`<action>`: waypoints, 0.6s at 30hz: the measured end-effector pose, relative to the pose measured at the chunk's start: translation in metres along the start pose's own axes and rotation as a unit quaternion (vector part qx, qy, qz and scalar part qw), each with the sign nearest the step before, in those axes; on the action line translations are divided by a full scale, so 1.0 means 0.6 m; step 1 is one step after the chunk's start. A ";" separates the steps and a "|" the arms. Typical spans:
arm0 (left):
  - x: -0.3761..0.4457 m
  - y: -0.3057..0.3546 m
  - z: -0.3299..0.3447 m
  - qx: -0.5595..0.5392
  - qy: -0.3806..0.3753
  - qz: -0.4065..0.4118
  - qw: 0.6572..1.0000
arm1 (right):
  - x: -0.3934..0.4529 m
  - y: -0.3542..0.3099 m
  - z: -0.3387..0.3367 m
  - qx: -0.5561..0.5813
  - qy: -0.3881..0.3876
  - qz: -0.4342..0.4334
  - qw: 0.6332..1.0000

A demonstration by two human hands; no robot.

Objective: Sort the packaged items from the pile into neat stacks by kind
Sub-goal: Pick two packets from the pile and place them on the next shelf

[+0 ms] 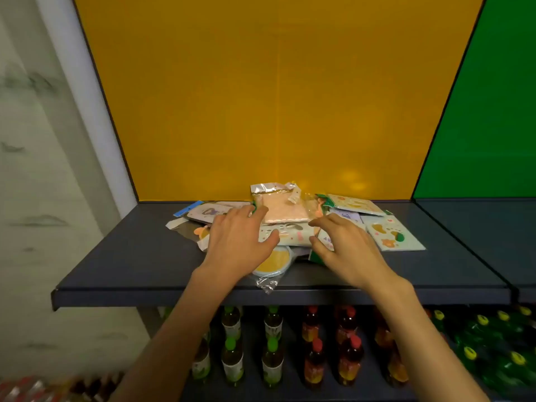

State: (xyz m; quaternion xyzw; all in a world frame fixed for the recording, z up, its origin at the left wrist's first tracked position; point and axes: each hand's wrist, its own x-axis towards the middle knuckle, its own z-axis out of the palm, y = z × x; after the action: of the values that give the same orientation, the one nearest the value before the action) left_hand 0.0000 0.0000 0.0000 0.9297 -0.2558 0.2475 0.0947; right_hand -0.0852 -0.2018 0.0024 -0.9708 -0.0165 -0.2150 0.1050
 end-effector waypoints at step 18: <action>0.144 0.068 0.130 0.029 -0.097 -0.164 0.981 | 0.102 0.209 0.033 -0.008 -0.032 0.023 0.999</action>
State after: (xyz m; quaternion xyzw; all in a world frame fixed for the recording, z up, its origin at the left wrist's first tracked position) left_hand 0.0754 -0.0957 -0.0210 0.9810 -0.1010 0.1445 0.0815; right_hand -0.0120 -0.3208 -0.0142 -0.9781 0.0044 -0.1815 0.1020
